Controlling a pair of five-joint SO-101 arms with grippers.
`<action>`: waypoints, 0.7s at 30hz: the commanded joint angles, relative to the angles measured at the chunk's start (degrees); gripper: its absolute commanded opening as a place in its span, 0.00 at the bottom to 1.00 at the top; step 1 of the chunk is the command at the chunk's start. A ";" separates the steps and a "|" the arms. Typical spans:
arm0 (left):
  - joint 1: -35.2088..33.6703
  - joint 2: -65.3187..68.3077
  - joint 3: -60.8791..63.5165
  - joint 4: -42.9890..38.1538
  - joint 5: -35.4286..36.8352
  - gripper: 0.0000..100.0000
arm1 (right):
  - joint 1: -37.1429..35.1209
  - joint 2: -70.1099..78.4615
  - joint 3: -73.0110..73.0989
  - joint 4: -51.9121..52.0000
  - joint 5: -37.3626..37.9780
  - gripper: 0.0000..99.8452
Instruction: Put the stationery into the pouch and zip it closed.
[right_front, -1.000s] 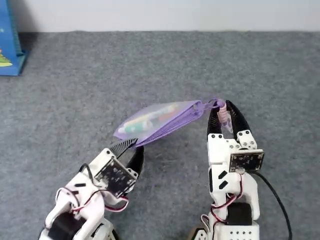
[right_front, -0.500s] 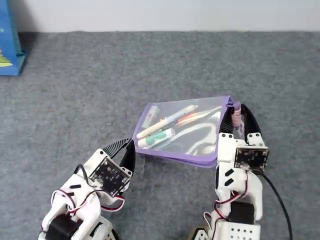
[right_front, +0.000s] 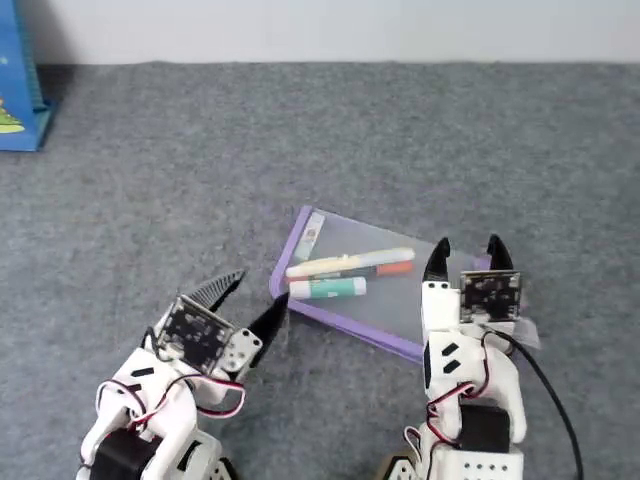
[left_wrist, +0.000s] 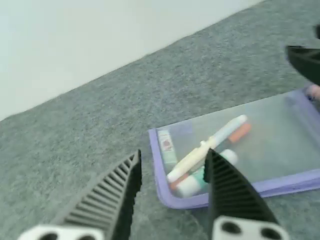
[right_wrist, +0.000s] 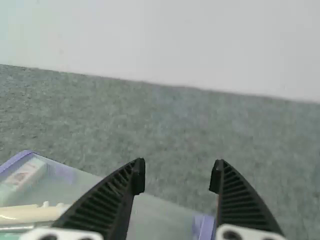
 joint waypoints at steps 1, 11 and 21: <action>-4.48 -0.88 -2.24 -0.97 1.05 0.21 | -0.57 -0.48 -9.58 10.42 -4.75 0.22; -8.09 -0.88 -2.15 7.47 1.05 0.21 | -0.57 -0.48 -19.25 30.99 -6.51 0.21; -8.18 -0.88 -2.15 12.84 0.79 0.01 | -0.48 -0.48 -18.64 34.77 -6.51 0.03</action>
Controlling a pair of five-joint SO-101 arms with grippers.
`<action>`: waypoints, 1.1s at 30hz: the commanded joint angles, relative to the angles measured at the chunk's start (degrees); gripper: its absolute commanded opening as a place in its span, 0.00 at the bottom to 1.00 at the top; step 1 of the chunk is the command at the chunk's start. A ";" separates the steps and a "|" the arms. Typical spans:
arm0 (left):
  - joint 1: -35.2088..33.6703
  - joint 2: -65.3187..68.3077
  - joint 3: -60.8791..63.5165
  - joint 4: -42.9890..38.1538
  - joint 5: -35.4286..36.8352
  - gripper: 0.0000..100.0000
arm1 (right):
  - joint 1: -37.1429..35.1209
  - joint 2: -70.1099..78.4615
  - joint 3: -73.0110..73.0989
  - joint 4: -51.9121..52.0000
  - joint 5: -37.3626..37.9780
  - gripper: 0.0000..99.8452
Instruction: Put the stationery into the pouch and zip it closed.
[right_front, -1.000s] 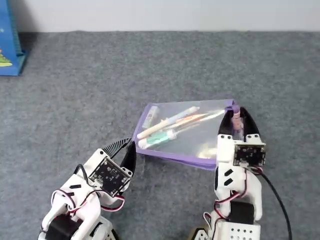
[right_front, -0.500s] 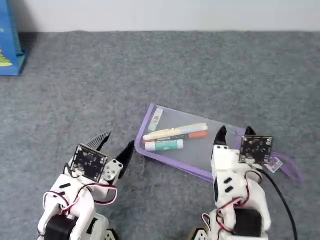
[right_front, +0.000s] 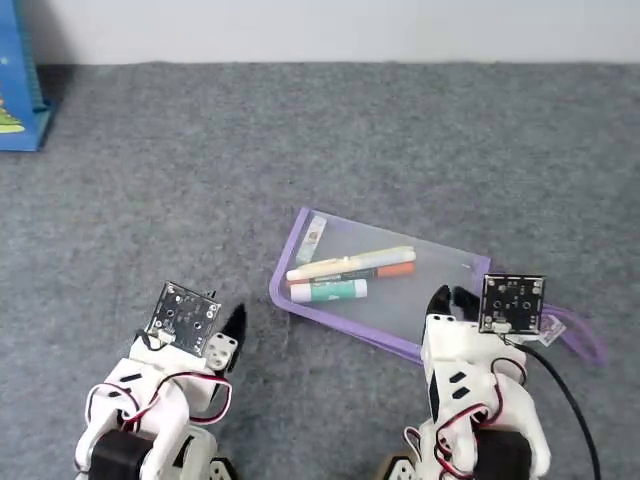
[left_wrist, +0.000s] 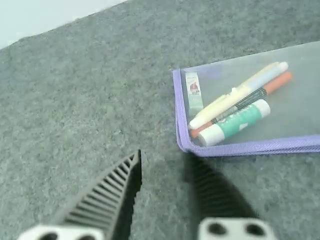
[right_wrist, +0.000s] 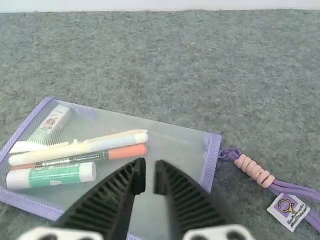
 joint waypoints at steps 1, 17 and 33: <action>-0.44 -0.88 -2.15 0.44 0.44 0.02 | -0.13 0.13 -2.20 2.42 -0.62 0.02; -10.90 -0.88 11.91 -3.69 0.26 0.01 | -0.22 0.13 11.78 2.86 -0.62 0.01; -11.34 -0.88 22.64 -8.88 0.44 0.01 | -3.74 0.13 22.59 2.42 -0.18 0.01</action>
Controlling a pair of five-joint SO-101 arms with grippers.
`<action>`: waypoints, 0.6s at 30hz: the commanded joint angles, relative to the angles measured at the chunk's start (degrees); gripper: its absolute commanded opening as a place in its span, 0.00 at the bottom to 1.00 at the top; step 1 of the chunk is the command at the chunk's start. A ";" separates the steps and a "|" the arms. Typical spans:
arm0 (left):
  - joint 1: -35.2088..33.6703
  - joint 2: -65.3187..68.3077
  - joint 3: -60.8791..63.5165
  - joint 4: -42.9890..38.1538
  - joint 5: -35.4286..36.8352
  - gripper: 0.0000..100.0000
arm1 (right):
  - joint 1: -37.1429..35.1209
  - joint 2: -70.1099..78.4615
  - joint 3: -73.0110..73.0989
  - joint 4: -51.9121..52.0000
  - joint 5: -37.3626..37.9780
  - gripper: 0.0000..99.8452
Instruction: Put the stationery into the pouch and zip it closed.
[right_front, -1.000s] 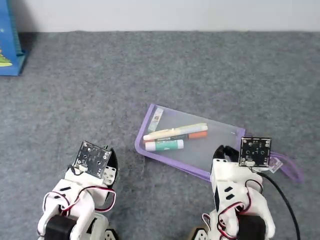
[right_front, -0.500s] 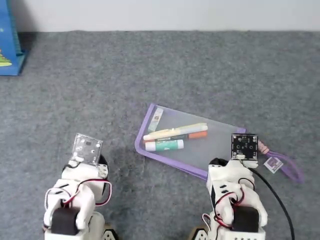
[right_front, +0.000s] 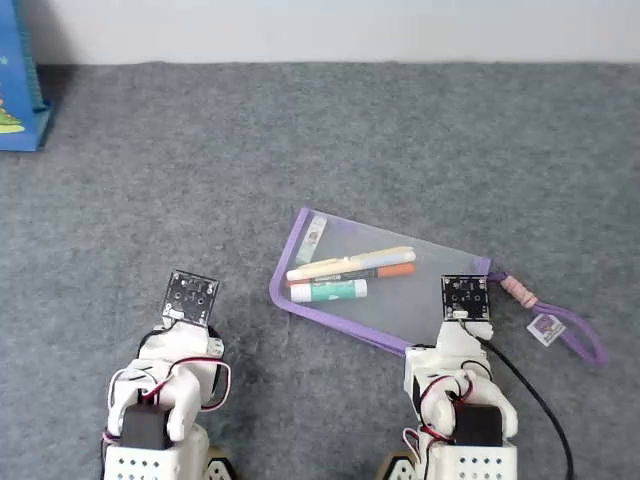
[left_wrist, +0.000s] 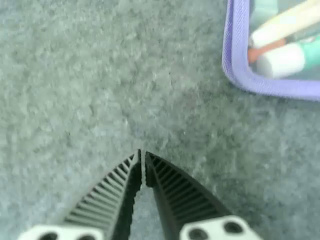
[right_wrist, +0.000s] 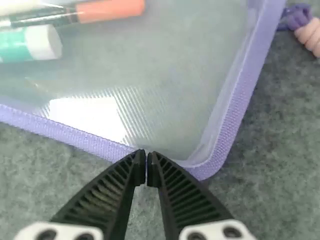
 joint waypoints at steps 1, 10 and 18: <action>-0.18 -0.88 -0.48 -1.67 0.44 0.01 | -1.89 -0.13 -0.09 -0.04 -0.18 0.01; -0.09 -0.88 -0.48 -1.23 0.44 0.01 | 0.40 -0.13 1.41 0.13 -0.18 0.01; 0.00 -0.88 -0.48 1.93 0.35 0.01 | 4.97 -0.13 1.41 0.13 -0.44 0.01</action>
